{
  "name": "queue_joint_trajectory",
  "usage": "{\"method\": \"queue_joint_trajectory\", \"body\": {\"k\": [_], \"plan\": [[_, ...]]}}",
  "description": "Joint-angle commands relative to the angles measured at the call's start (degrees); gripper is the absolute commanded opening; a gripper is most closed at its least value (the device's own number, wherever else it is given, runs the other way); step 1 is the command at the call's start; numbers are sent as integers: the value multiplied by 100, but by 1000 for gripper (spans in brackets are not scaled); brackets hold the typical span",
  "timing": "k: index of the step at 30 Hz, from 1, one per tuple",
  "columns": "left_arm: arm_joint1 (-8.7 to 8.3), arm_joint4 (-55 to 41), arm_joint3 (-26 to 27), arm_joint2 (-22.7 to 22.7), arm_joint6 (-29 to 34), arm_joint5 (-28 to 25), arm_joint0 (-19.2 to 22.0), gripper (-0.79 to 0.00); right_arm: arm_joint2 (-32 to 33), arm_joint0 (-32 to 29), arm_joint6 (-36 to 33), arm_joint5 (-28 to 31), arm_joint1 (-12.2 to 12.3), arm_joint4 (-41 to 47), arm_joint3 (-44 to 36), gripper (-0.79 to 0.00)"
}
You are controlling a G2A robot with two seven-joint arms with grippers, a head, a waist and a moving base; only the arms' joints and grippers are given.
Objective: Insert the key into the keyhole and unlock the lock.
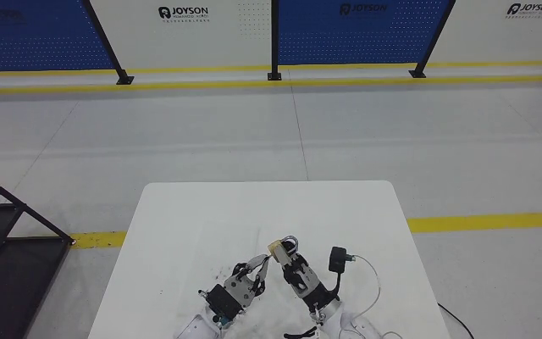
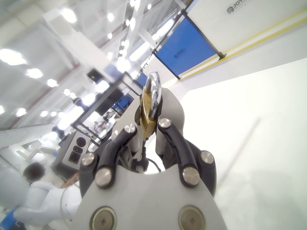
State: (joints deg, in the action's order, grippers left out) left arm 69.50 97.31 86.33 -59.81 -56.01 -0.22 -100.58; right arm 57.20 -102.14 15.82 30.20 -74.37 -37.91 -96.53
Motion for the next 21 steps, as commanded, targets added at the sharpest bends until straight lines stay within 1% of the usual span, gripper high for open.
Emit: {"method": "queue_joint_trajectory", "body": {"k": [1, 7, 10, 11, 13, 14, 15, 17, 19, 21], "plan": [[-1, -10, -10, 2, -8, -4, 13, -785, 2, -1, 0, 4, 3, -4, -8, -785], [-6, 176, -67, 10, -47, 224, 56, -785, 17, -21, 27, 23, 10, 36, -28, -785], [5, 47, -85, 54, -116, 172, 72, -785, 19, -23, 26, 23, 14, 38, -33, -785], [8, -35, -85, 63, -127, 121, 73, -742, 20, -25, 34, 23, 14, 46, -34, -785], [13, -273, -52, 73, -196, -35, 54, -151, 23, -27, 38, 28, 17, 44, -35, -785], [13, -437, -28, 77, -220, -196, 33, 0, 25, -27, 37, 28, 18, 47, -36, -785], [5, -530, -3, 52, -233, -320, 22, 0, 31, -25, 33, 29, 20, 52, -36, -785], [-20, -863, 88, 5, -250, -797, -57, 0, 51, -11, 35, 14, 22, 79, -20, -785], [-70, -1066, 209, -133, -190, -1191, -170, 0, 67, 16, 26, -18, 21, 129, 15, -785], [-139, -1327, 378, -345, -99, -1695, -340, 0, 64, 66, -34, -62, 16, 201, 74, -785]]}}
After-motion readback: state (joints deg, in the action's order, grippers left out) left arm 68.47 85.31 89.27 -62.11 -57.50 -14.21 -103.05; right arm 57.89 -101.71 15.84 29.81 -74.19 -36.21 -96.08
